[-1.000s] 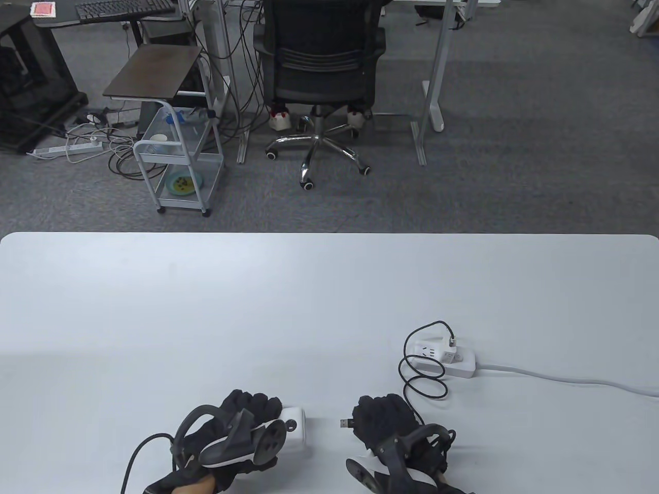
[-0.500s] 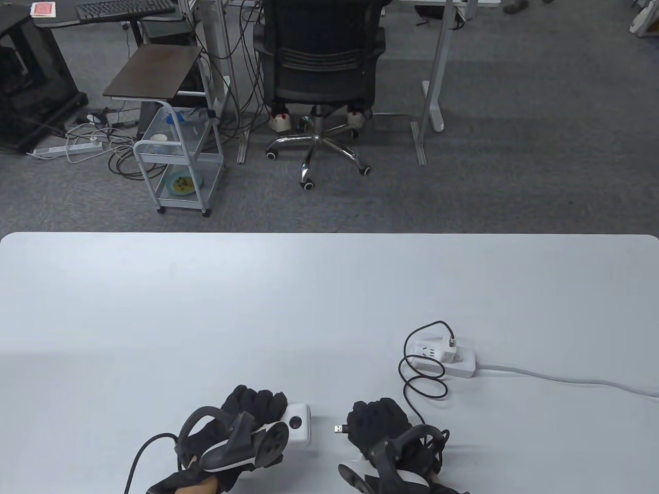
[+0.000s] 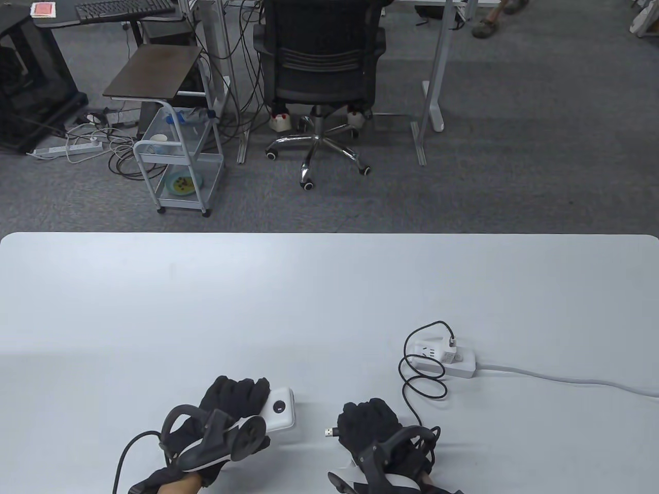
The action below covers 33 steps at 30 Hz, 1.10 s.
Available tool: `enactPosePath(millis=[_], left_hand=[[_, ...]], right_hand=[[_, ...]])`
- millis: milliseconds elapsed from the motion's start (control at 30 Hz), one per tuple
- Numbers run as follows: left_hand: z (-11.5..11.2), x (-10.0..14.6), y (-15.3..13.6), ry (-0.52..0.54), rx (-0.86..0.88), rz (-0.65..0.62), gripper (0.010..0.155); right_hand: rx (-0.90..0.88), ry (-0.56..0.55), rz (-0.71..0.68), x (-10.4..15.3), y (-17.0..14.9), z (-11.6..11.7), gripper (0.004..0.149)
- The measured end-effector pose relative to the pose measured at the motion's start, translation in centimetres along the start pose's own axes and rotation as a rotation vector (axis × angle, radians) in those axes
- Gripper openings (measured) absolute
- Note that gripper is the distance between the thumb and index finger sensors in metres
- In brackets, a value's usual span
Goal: Unplug the charger and disconnect the battery pack
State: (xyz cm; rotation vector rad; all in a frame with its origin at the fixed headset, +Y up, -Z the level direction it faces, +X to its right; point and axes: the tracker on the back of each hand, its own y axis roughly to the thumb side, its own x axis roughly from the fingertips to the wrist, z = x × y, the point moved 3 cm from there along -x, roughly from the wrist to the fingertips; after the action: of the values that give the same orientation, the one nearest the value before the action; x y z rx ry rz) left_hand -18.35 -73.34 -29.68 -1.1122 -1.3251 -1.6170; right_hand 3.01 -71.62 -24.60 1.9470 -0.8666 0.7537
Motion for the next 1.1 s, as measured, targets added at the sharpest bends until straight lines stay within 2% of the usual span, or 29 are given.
enactPosePath(millis=[100, 167, 267, 433, 600, 667, 733, 800, 900, 1000, 1100], left_hand=[[-0.5, -0.5, -1.3, -0.031, 0.03, 0.048, 0.108], [-1.1, -1.1, -1.8, -0.084, 0.045, 0.06, 0.108], [-2.1, -2.1, -2.5, -0.139, 0.019, 0.076, 0.108], [-3.8, -3.9, -4.4, -0.256, -0.013, 0.13, 0.107], [-3.4, -6.0, -6.8, -0.287, 0.008, 0.196, 0.107], [-2.9, -6.9, -8.2, -0.261, 0.082, 0.241, 0.108], [-2.6, -7.9, -9.6, -0.28, 0.156, 0.308, 0.108], [-2.4, -9.1, -10.5, -0.31, 0.121, 0.361, 0.108], [-2.6, -10.1, -10.9, -0.337, 0.072, 0.395, 0.108], [-3.5, -10.7, -11.2, -0.341, 0.138, 0.454, 0.108], [-3.9, -11.4, -10.7, -0.401, 0.046, 0.509, 0.107]], right_hand=[[-0.062, -0.032, 0.032, -0.1, -0.1, -0.8, 0.04], [-0.082, -0.044, 0.006, 0.2, 0.0, -1.2, 0.04], [-0.071, -0.061, 0.002, 0.7, -0.3, -1.7, 0.04], [-0.154, -0.07, 0.01, 1.0, -1.1, -2.1, 0.04], [-0.145, -0.066, -0.022, 1.1, -0.5, -2.2, 0.04], [-0.141, -0.069, -0.024, 1.0, -0.5, -2.2, 0.04], [-0.153, -0.07, -0.027, 0.9, -0.6, -2.1, 0.04], [-0.159, -0.062, -0.029, 1.0, -0.7, -2.0, 0.041], [-0.155, -0.068, -0.032, 1.0, -0.8, -2.1, 0.041], [-0.165, -0.08, -0.042, 1.0, -0.6, -2.4, 0.041], [-0.135, -0.082, -0.07, 1.2, 0.0, -2.5, 0.041]])
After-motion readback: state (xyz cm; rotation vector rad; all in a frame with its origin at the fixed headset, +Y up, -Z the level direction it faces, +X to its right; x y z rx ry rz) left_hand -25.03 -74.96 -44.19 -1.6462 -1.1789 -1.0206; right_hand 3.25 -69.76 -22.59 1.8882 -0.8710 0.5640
